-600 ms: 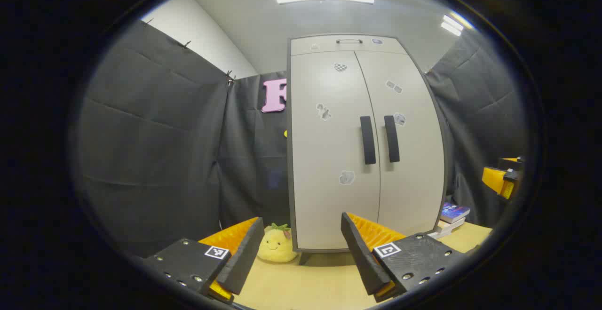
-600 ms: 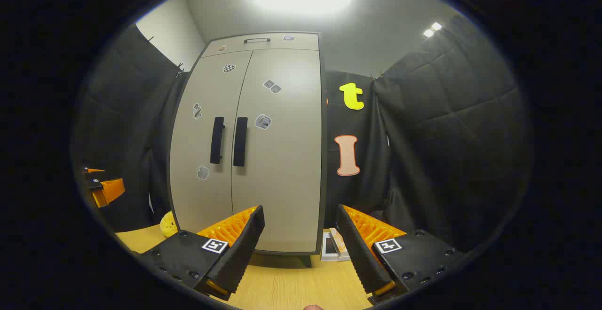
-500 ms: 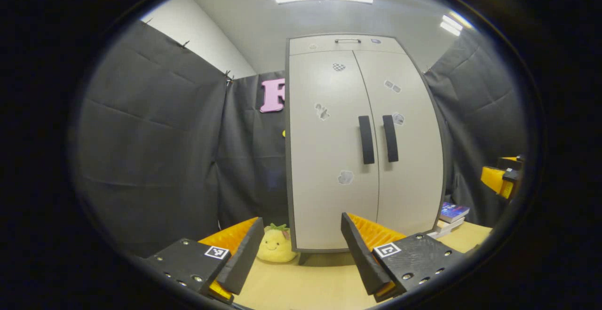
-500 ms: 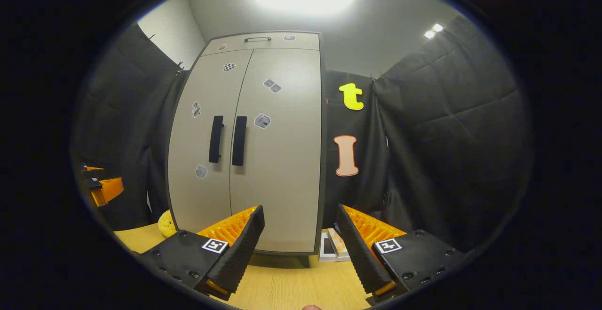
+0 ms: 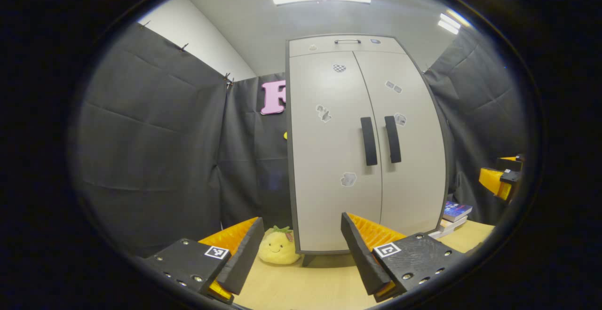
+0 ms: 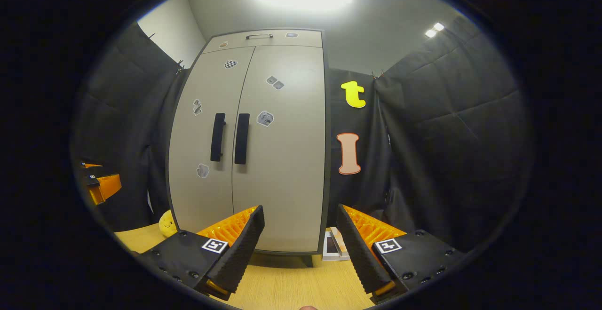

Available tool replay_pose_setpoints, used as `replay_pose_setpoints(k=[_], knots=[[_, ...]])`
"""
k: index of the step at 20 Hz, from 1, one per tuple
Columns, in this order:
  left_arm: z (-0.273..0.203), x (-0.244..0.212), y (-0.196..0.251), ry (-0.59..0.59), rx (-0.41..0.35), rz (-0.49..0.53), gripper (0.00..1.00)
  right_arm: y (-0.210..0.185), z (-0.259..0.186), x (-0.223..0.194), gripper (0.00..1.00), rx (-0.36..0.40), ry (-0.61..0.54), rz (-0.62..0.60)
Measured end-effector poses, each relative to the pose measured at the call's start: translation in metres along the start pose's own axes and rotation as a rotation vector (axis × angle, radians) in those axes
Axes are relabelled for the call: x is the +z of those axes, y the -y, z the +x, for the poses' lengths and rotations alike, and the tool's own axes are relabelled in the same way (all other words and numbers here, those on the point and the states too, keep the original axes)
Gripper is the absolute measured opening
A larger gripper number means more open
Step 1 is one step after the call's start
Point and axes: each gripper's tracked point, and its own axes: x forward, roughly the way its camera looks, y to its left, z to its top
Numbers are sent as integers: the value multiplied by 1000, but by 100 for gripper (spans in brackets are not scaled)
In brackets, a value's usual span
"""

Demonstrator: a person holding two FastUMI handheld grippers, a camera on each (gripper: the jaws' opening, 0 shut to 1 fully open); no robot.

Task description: Open the right door of the double-door shoe cabinet with the right hand, and open the left door with the left hand.

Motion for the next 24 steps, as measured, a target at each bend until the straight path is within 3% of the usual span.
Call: replay_pose_setpoints(k=[6,13,19,24], knots=[[0,0,-3,9,21,11,95,-12,8,4,97,23,-7,11],[-5,-3,-8,-12,64,22,96,-60,43,38,98,129,4,54],[-11,1,-16,-31,130,38,96,-84,86,79,97,162,64,71],[-21,12,-30,-46,201,55,94,-106,120,89,97,195,35,76]])
